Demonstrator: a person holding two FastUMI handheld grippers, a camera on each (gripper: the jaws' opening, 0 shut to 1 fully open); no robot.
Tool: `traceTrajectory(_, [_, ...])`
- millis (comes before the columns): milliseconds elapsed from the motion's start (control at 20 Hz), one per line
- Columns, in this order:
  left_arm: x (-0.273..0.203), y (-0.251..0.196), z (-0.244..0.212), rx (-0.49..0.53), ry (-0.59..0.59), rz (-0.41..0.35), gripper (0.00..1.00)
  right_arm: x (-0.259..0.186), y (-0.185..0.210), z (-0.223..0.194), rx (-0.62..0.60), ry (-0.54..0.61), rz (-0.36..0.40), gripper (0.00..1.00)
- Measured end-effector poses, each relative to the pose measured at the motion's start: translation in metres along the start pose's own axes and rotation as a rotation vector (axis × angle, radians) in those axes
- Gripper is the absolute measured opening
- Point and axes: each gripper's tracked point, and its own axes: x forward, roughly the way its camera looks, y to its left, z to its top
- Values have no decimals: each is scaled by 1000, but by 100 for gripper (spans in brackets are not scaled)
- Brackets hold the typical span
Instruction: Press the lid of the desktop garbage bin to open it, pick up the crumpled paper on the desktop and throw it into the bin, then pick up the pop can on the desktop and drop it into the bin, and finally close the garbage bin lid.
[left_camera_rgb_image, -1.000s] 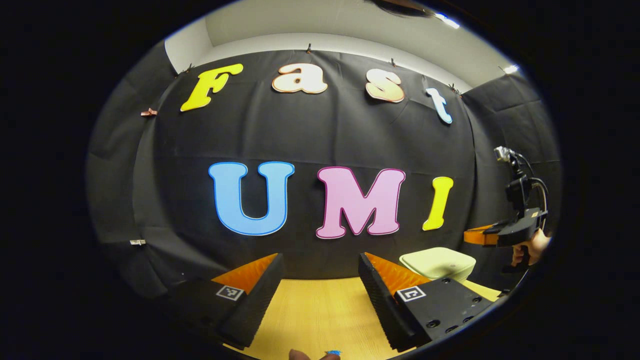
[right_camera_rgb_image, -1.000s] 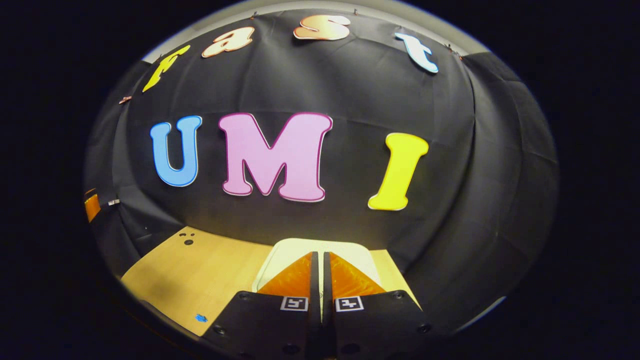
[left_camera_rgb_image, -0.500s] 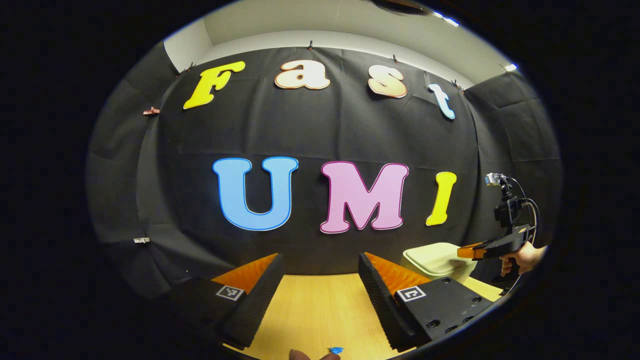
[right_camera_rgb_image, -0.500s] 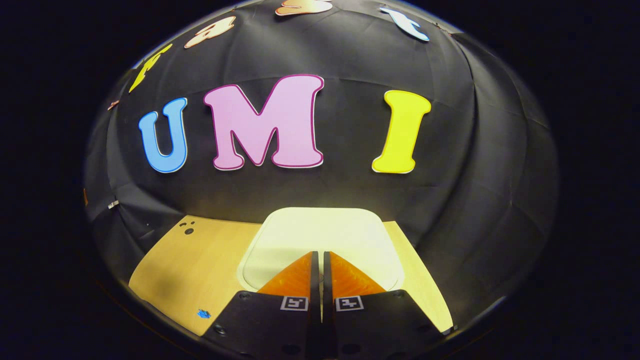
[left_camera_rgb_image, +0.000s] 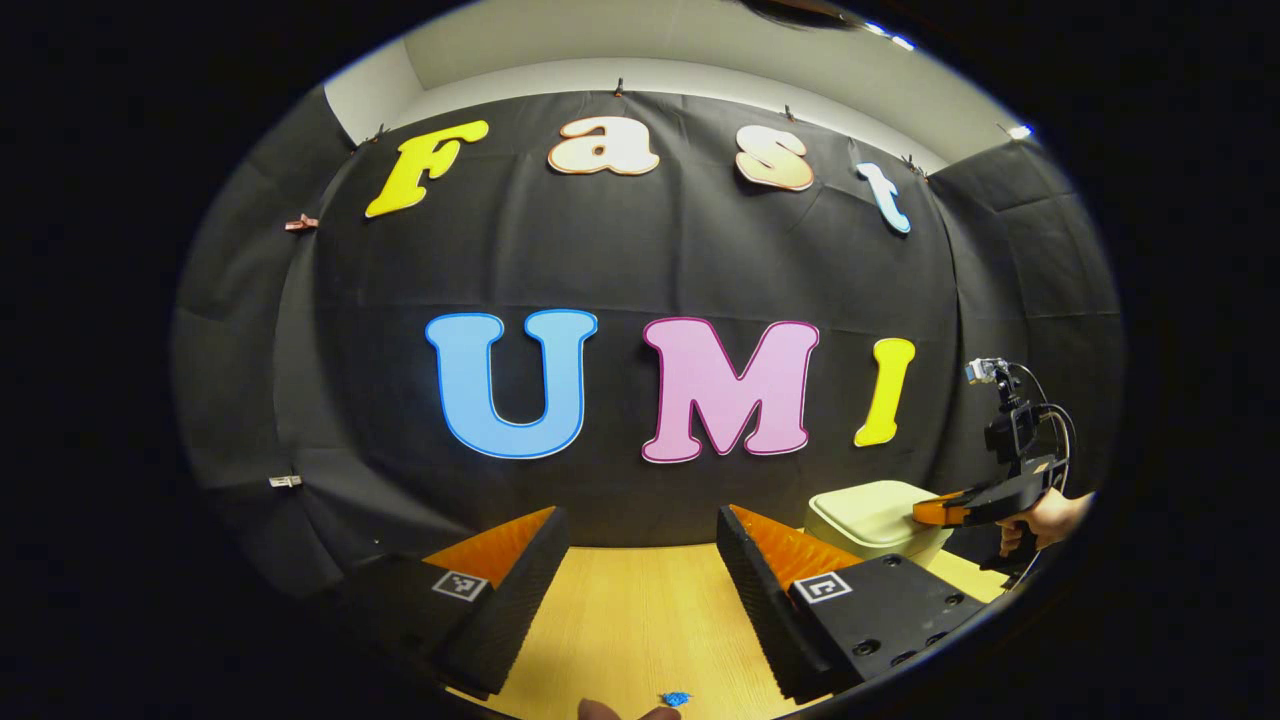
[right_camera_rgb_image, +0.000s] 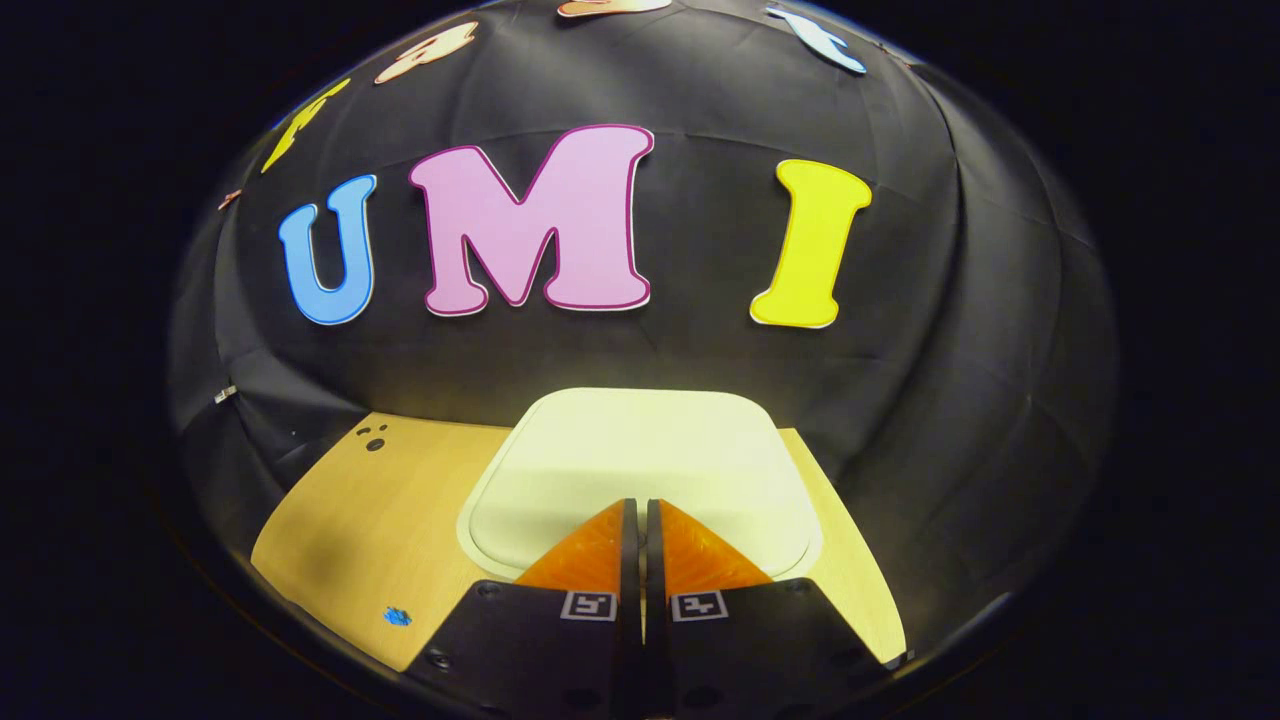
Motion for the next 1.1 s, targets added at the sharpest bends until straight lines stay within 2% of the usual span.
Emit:
traceTrajectory(150, [1, -2, 1, -9, -3, 0, 95, -1, -1, 0, 29, 15, 7, 5])
traceTrajectory(550, [-3, -3, -1, -22, -4, -6, 95, -30, 1, 58, -8, -165, -3, 5])
traceTrajectory(750, [-4, -1, -2, -21, -3, -9, 95, -44, 7, 76, -8, -211, 12, 8])
traceTrajectory(850, [-4, -1, -2, -21, -3, -11, 95, -49, 10, 82, -13, -230, 18, 5])
traceTrajectory(1100, [-4, -1, -1, -20, -5, -16, 95, -65, 18, 94, -29, -263, 42, 5])
